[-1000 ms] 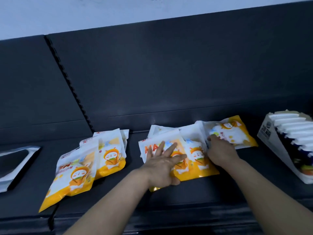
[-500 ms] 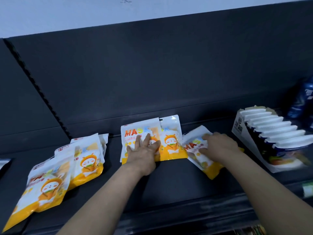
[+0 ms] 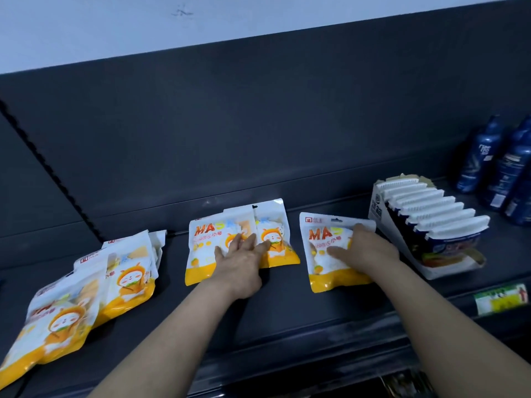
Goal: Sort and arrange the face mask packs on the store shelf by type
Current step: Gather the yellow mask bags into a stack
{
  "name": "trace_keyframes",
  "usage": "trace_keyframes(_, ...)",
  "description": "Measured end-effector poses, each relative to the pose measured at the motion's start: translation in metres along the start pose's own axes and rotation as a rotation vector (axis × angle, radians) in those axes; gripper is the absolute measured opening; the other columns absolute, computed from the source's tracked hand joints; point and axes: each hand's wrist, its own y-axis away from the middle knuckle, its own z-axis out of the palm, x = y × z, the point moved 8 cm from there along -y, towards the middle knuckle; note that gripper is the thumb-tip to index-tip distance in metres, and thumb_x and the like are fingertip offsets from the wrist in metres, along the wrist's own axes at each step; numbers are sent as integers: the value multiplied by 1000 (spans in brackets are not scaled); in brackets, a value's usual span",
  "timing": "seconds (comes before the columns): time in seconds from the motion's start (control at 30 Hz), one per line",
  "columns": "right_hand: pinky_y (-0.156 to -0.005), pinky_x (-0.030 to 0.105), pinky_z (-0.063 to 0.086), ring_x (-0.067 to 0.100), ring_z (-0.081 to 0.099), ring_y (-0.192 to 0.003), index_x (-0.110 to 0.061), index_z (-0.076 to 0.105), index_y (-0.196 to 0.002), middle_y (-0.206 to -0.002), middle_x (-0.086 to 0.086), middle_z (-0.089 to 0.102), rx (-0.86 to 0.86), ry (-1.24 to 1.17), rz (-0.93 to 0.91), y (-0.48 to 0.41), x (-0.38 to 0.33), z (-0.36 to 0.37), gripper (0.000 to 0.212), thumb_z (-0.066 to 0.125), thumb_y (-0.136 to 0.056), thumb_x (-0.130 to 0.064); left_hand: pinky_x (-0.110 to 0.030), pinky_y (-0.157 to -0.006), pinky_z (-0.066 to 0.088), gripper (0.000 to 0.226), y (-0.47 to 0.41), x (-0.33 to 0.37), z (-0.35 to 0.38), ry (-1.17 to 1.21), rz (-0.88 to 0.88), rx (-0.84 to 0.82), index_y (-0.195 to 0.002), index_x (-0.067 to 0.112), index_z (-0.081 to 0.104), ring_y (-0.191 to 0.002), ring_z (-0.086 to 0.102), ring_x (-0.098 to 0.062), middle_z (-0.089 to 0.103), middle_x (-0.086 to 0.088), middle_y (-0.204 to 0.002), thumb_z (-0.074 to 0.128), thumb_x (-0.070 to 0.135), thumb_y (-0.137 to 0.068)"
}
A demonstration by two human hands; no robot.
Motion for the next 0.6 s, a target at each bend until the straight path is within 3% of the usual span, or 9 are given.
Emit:
trace_keyframes(0.1,-78,36,45,34,57,-110,-14,37,-136,-126,12,58,255,-269,0,10,4,-24,65,59,-86,-50,-59,-117,1,83,2,-1,0,82,32,20,-152,36,6,-149,-9,-21,0,4,-162,52,14,-87)
trace_keyframes(0.17,-76,35,39,34,56,-112,-17,34,-139,-128,12,56,333,-430,-46,17,-5,-41,65,58,-87,-49,-52,-120,0,86,3,-5,-3,339,37,77,-153,31,4,-150,1,-19,8,4,-161,55,13,-86)
trace_keyframes(0.27,-86,37,42,30,54,-116,-24,34,-138,-130,7,56,206,-404,-181,21,-45,-39,69,58,-83,-57,-38,-119,21,74,16,-33,-29,922,-58,413,-152,24,18,-141,31,-18,33,3,-153,51,3,-89)
trace_keyframes(0.33,-91,36,42,26,52,-119,-28,30,-140,-132,2,54,83,-321,-265,29,-77,-21,78,61,-77,-63,-30,-113,29,66,32,-54,-45,1036,-140,621,-149,21,28,-138,35,-15,38,3,-150,45,-1,-89)
trace_keyframes(0.4,-92,36,42,23,49,-121,-31,26,-142,-133,0,50,13,-283,-328,38,-105,1,89,63,-71,-69,-33,-106,38,59,41,-65,-50,1017,-143,647,-143,23,37,-131,44,-17,49,5,-140,48,4,-89)
trace_keyframes(0.47,-92,39,42,25,46,-120,-31,27,-140,-131,3,46,-12,-179,-344,42,-119,23,88,60,-69,-73,-39,-101,43,53,42,-67,-41,877,-121,535,-136,27,43,-127,48,-20,54,7,-131,56,13,-87)
trace_keyframes(0.53,-96,42,38,29,41,-121,-29,30,-137,-134,8,42,-8,-37,-294,42,-119,42,84,52,-71,-75,-45,-113,30,62,41,-77,-20,603,-180,394,-146,23,33,-142,28,-27,37,-2,-151,58,28,-89)
trace_keyframes(0.6,-102,46,30,32,32,-130,-28,27,-140,-146,9,30,13,9,-283,44,-117,52,83,48,-74,-75,-46,-120,14,76,44,-89,-3,489,-239,318,-154,21,16,-149,5,-30,12,-6,-161,53,46,-92)
